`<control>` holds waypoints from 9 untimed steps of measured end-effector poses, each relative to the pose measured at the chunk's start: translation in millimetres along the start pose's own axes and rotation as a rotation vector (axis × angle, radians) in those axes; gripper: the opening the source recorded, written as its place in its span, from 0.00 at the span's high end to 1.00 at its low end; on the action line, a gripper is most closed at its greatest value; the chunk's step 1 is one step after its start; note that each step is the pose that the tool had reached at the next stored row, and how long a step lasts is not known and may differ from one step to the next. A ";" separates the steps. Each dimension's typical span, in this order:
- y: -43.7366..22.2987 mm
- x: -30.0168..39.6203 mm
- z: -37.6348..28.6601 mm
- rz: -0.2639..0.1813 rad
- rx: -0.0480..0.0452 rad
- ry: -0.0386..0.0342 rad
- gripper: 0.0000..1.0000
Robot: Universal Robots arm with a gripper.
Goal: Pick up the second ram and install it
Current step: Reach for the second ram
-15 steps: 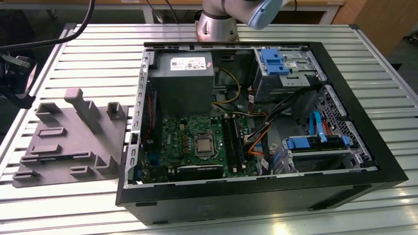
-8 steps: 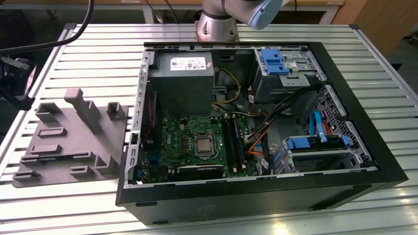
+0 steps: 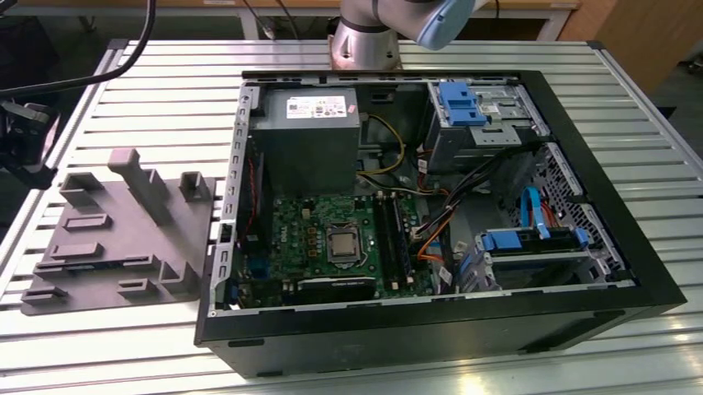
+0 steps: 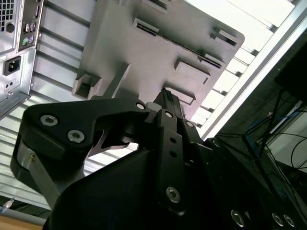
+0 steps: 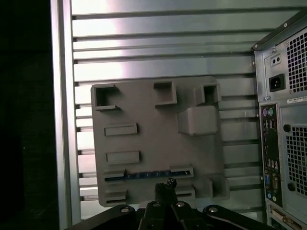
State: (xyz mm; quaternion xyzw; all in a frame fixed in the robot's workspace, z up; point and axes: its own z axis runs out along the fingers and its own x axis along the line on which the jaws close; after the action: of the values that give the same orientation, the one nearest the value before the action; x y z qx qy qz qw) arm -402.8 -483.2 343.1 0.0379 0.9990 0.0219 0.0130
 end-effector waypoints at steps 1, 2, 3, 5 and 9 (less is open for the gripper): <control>-0.2 0.2 0.6 0.000 0.0001 0.0000 0.89; -0.5 0.5 1.1 0.000 0.0001 0.0001 0.89; -0.7 0.7 1.7 0.000 0.0001 0.0003 0.89; -1.3 0.8 2.8 0.000 0.0000 0.0003 0.89; -2.8 1.3 4.7 0.000 0.0000 0.0003 0.89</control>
State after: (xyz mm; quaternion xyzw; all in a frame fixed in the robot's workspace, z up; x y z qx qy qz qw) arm -404.1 -485.7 338.3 0.0379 0.9990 0.0219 0.0128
